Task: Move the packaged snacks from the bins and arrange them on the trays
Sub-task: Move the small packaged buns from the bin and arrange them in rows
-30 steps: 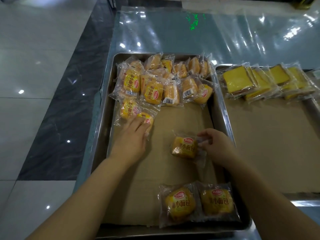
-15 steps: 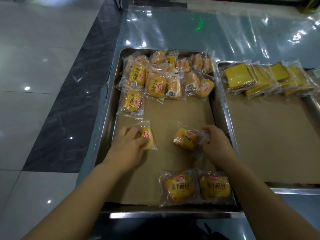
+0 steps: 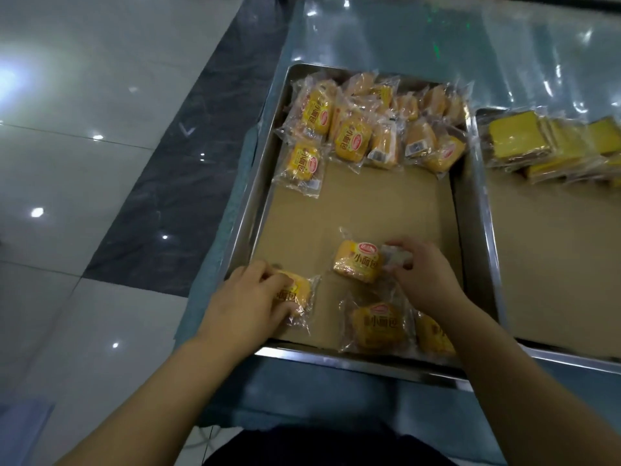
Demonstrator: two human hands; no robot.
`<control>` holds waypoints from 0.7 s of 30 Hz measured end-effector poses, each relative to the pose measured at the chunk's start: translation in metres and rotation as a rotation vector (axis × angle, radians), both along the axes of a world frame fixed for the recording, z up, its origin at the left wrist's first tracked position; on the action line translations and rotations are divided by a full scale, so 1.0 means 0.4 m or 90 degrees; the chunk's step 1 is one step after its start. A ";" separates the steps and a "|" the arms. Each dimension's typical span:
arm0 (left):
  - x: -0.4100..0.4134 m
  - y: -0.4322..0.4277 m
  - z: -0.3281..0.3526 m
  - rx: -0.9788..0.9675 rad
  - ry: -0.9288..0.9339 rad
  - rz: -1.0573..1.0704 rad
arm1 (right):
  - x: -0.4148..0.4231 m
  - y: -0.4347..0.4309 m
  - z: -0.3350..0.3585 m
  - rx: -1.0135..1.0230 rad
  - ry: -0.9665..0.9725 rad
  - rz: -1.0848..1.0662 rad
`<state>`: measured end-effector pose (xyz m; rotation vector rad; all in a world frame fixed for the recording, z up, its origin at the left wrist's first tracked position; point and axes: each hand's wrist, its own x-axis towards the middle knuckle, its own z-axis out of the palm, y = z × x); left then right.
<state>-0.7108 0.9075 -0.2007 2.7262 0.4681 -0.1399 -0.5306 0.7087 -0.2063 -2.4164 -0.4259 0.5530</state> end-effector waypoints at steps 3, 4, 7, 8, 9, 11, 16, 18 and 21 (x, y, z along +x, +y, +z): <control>-0.037 -0.013 0.000 -0.021 -0.013 0.033 | -0.006 0.042 -0.008 0.012 0.000 0.007; -0.044 -0.014 0.000 -0.024 -0.012 0.035 | -0.009 0.058 -0.009 0.024 0.003 0.003; -0.052 -0.010 0.001 -0.039 0.001 0.040 | -0.025 0.114 -0.012 0.057 0.031 -0.001; -0.052 -0.006 0.003 -0.046 -0.001 0.042 | -0.030 0.135 -0.011 0.063 0.041 0.004; -0.051 -0.003 0.006 -0.049 -0.008 0.043 | -0.034 0.155 -0.010 0.066 0.051 0.014; -0.045 0.004 0.011 -0.046 -0.038 0.039 | -0.041 0.192 -0.007 0.061 0.062 0.039; -0.005 0.016 0.017 -0.018 -0.124 -0.014 | -0.055 0.246 -0.003 0.044 0.057 0.121; 0.017 0.024 0.015 -0.007 -0.104 -0.062 | -0.055 0.252 -0.002 0.079 0.135 0.126; 0.042 0.045 0.010 0.007 -0.064 -0.103 | -0.040 0.246 -0.005 0.080 0.188 0.178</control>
